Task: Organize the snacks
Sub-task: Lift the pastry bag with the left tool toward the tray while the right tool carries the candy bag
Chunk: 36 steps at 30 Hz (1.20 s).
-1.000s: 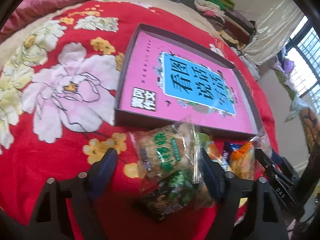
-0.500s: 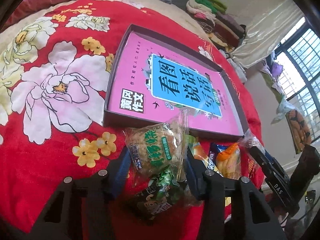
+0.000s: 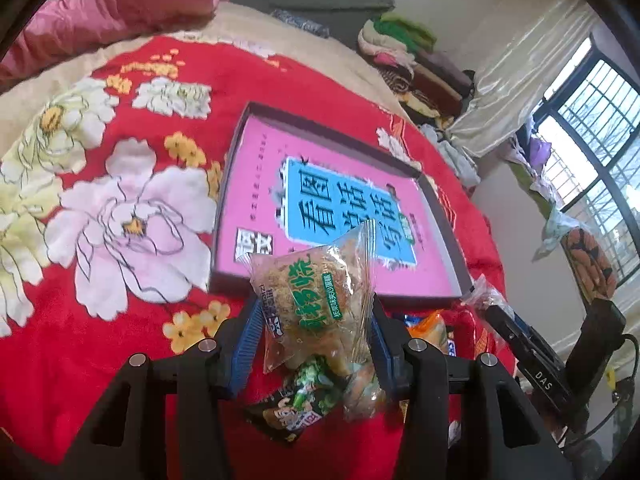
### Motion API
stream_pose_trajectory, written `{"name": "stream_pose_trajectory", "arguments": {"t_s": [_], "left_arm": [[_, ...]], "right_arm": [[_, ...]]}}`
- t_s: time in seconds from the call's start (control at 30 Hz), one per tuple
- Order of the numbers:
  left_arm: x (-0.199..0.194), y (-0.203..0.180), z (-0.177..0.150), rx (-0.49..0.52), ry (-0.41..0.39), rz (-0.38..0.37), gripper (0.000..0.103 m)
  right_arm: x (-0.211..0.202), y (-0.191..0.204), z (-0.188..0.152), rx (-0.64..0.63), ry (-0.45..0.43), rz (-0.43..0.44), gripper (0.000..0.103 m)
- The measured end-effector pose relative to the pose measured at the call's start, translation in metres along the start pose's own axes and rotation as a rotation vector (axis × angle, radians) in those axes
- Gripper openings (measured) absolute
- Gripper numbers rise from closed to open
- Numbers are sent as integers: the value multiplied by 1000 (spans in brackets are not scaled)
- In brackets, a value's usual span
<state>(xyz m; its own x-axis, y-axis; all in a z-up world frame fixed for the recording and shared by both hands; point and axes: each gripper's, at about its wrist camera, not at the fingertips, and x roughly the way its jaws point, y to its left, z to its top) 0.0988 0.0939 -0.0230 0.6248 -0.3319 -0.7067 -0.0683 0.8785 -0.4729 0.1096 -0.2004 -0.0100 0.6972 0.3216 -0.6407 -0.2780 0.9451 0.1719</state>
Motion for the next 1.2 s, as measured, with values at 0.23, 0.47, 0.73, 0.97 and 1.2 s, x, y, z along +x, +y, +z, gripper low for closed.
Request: {"name": "stream_pose_trajectory", "arguments": {"t_s": [0.23,0.47,0.73,0.97,1.2], "left_arm": [[9,1,12,-4,-12,22,51],[26,0,20,11,4,44,51],[38,-11,30,73,-19,87,51],[46,-14,38,115,-26,161,51],[61,-15,42,139,-4,204,51]], "right_arm": [[3,5,13,-3,-27,14,49],[21,4,22,10,-20,15,49],[47,-1,29,35,0,2,49],[64,0,25,35,26,-8,49],[76,-1,26,41,32,-38,49]]}}
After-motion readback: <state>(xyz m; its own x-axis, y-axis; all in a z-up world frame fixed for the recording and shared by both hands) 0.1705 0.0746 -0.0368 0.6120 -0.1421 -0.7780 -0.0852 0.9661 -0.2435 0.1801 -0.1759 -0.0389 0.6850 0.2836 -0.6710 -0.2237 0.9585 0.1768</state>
